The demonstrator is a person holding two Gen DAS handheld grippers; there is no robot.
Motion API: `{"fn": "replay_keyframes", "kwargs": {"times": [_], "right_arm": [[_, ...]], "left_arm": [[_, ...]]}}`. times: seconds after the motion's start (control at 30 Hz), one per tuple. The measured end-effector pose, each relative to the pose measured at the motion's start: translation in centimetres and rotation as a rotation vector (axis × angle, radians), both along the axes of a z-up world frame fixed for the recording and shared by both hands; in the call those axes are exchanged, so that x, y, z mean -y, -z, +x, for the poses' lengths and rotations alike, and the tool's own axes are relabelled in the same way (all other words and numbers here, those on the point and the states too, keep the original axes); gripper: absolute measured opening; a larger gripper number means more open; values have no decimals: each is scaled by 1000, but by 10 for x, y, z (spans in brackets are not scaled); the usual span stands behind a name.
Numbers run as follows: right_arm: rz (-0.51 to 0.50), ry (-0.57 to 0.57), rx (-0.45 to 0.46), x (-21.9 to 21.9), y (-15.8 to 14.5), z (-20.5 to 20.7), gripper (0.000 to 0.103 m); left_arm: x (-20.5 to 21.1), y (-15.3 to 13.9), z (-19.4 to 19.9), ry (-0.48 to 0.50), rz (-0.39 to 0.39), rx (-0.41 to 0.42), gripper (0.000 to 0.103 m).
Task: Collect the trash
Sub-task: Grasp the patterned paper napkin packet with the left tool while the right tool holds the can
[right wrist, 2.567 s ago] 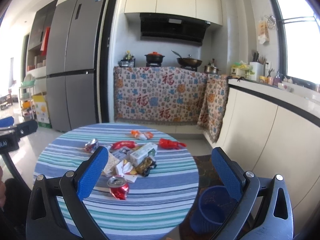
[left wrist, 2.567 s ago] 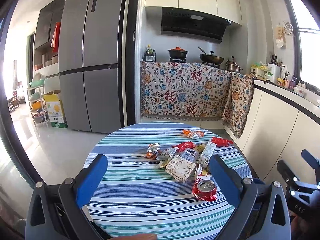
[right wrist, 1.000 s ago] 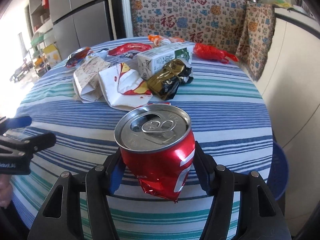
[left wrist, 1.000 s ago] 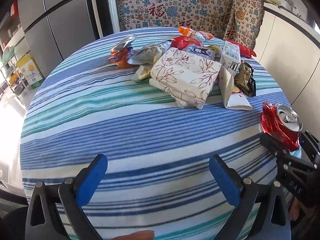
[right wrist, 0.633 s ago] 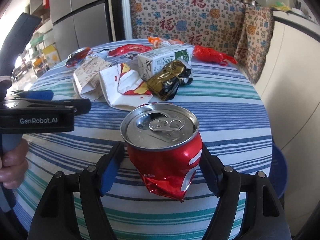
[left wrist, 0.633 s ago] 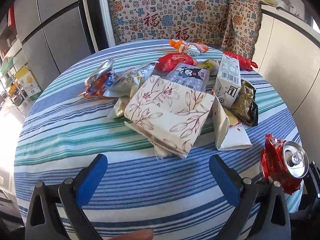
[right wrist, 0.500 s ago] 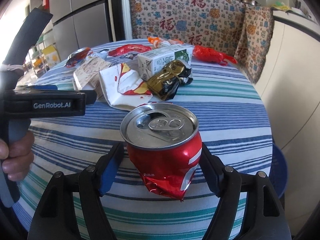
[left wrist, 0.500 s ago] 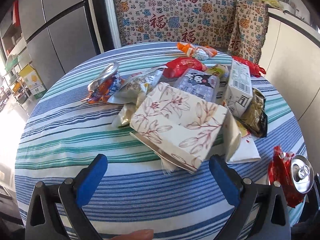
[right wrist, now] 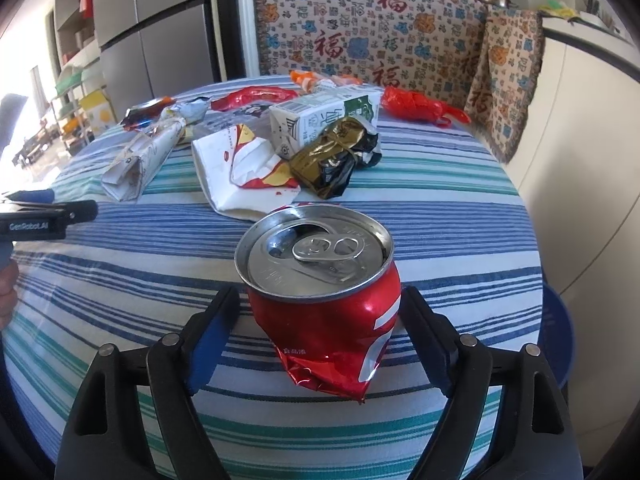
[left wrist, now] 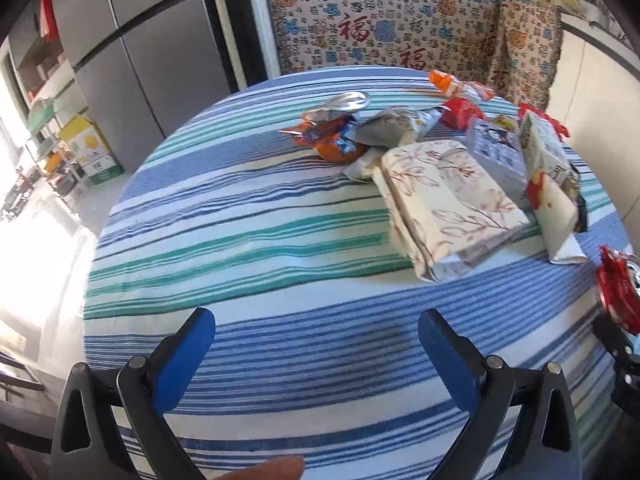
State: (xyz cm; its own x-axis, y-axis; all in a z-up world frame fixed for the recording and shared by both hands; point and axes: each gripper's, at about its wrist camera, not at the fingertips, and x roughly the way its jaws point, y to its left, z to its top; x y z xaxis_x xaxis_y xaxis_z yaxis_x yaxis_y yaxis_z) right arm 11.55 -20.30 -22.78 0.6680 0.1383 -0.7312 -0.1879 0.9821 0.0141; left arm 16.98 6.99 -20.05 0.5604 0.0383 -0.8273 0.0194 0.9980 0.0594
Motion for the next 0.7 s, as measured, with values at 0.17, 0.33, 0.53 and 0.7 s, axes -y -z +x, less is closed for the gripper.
{"fn": "replay_keyframes", "kwargs": {"times": [0.17,0.33,0.53,0.7], "right_arm": [[-2,2,1,0,0,0,84],[0,2,1,-1,1,0,84],[1,2,1,-1,1,0,84],[-3,4,1,-2,1,0,84]], "left_arm": [[26,-26,-6,112,-120,42,103],[76,-39,17,154,23,117,103],[100,-7,48,208,196,69,103],[58,-14,43,163,-9,34,103]]}}
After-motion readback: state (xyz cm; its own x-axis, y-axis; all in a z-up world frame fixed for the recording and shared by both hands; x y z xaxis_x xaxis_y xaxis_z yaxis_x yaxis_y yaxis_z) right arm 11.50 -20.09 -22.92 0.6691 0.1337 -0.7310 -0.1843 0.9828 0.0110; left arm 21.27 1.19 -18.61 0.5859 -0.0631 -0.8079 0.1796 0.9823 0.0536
